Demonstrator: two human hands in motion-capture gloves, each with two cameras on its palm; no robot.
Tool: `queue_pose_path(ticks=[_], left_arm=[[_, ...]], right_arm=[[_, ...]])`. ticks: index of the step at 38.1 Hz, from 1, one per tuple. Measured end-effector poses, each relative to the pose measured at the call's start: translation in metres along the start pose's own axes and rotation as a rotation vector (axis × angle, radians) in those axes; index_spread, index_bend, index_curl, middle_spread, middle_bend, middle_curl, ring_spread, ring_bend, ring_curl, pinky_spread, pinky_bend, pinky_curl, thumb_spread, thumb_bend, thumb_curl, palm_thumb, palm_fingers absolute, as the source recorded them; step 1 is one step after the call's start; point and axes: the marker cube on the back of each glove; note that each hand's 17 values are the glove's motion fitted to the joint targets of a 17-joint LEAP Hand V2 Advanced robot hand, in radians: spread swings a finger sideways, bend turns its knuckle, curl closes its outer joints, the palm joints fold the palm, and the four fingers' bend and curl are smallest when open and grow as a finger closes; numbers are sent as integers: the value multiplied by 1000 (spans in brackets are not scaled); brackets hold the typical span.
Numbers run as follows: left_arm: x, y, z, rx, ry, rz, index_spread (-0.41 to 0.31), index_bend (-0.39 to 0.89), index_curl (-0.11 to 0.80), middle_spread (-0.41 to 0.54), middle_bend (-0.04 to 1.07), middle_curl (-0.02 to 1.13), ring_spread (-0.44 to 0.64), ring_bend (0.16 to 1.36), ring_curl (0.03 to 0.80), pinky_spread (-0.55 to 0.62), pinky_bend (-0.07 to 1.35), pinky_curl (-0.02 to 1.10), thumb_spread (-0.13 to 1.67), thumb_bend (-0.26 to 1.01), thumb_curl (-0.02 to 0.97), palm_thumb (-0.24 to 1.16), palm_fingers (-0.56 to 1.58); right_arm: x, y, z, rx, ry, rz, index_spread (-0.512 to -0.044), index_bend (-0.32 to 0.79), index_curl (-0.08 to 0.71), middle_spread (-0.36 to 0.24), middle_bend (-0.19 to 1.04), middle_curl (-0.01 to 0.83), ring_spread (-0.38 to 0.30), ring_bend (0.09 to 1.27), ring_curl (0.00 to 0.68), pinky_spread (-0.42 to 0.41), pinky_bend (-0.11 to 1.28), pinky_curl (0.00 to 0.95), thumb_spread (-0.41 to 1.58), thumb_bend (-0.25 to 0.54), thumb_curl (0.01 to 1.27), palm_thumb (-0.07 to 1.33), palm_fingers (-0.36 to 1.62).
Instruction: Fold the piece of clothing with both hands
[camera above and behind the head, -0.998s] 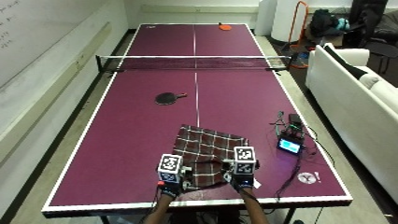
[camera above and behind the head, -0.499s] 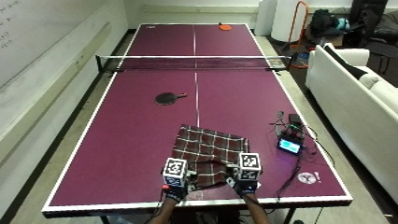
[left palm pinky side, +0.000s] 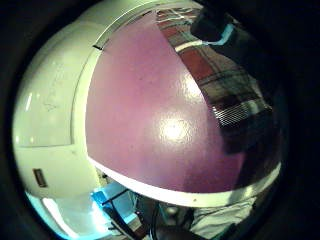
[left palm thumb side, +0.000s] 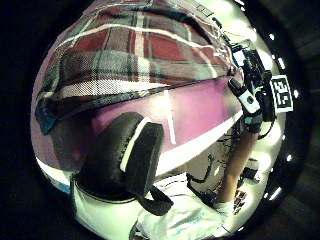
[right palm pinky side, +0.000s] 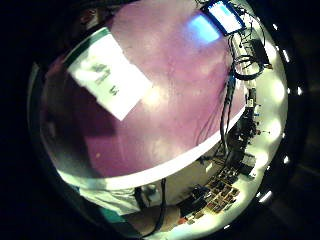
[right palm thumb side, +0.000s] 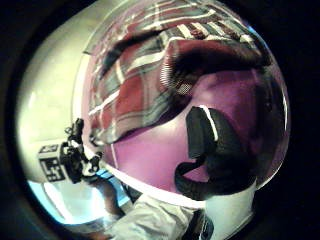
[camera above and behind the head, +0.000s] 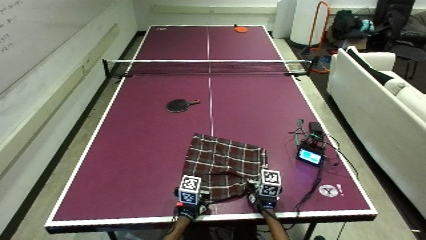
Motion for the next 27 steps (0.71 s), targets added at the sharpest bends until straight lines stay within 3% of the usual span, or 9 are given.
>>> queue_pose_path(ticks=[4, 7, 11, 12, 14, 18, 20, 22, 27], left_arm=[[7, 38, -21, -46, 0, -24, 32, 121, 201, 79, 186, 306, 221, 663, 306, 390, 471, 350, 1118, -13, 217, 141, 270], [5, 44, -29, -22, 18, -41, 14, 156, 217, 67, 200, 314, 209, 644, 300, 361, 475, 353, 1138, -17, 215, 136, 318], [-6, 6, 20, 90, 5, -28, -62, 260, 270, 13, 189, 315, 144, 591, 279, 260, 436, 344, 1200, 5, 219, 172, 495], [-9, -7, 34, 134, -13, -28, -90, 265, 278, -32, 189, 318, 78, 595, 283, 175, 481, 361, 1223, 32, 228, 222, 637], [-14, -20, 49, 223, -51, -31, -125, 248, 286, -85, 167, 312, 9, 582, 273, 71, 531, 365, 1252, 61, 241, 282, 770], [-18, -12, 43, 334, -72, -15, -201, 264, 320, -166, 167, 322, -126, 568, 284, -96, 551, 377, 1269, 104, 265, 393, 1004], [-20, 0, 37, 333, -64, -11, -212, 234, 325, -183, 144, 327, -146, 544, 291, -132, 552, 392, 1277, 104, 267, 407, 960], [-21, 11, 29, 325, -20, 2, -250, 233, 339, -236, 256, 373, -221, 564, 313, -181, 492, 390, 1274, 121, 280, 460, 1146], [-28, 49, -12, 256, 215, 81, -283, 126, 334, -317, 430, 440, -304, 639, 362, -259, 424, 395, 1266, 120, 289, 509, 1310]], right_arm=[[1, 13, 14, -23, -122, -22, -336, 175, 190, -23, 189, 286, 28, 392, 240, 182, 534, 332, 1262, 125, 245, 598, 58], [0, 6, 19, 28, -150, -25, -352, 246, 228, -49, 175, 284, -10, 384, 238, 164, 523, 327, 1268, 125, 254, 626, 186], [8, -59, 52, 340, -28, -40, -380, 394, 280, -145, 257, 311, -99, 368, 227, 125, 423, 289, 1283, 131, 266, 665, 551], [12, -77, 62, 414, 17, -39, -380, 408, 284, -171, 281, 319, -126, 382, 228, 109, 393, 278, 1288, 128, 266, 667, 661], [16, -88, 75, 459, 72, -40, -375, 425, 305, -203, 290, 328, -171, 393, 234, 85, 360, 271, 1291, 133, 271, 691, 778], [16, -60, 81, 373, 64, -80, -365, 420, 341, -253, 278, 342, -224, 425, 269, 24, 340, 282, 1267, 125, 271, 723, 968], [16, -46, 76, 362, 42, -101, -363, 408, 356, -264, 267, 348, -240, 403, 277, 14, 313, 287, 1267, 120, 270, 731, 940], [17, -31, 70, 377, -14, -120, -359, 368, 362, -277, 286, 362, -262, 446, 305, -39, 320, 302, 1249, 105, 265, 730, 1087], [34, 13, 42, 505, -240, -131, -349, 214, 353, -278, 420, 419, -284, 559, 362, -109, 263, 310, 1238, 90, 258, 750, 1285]])
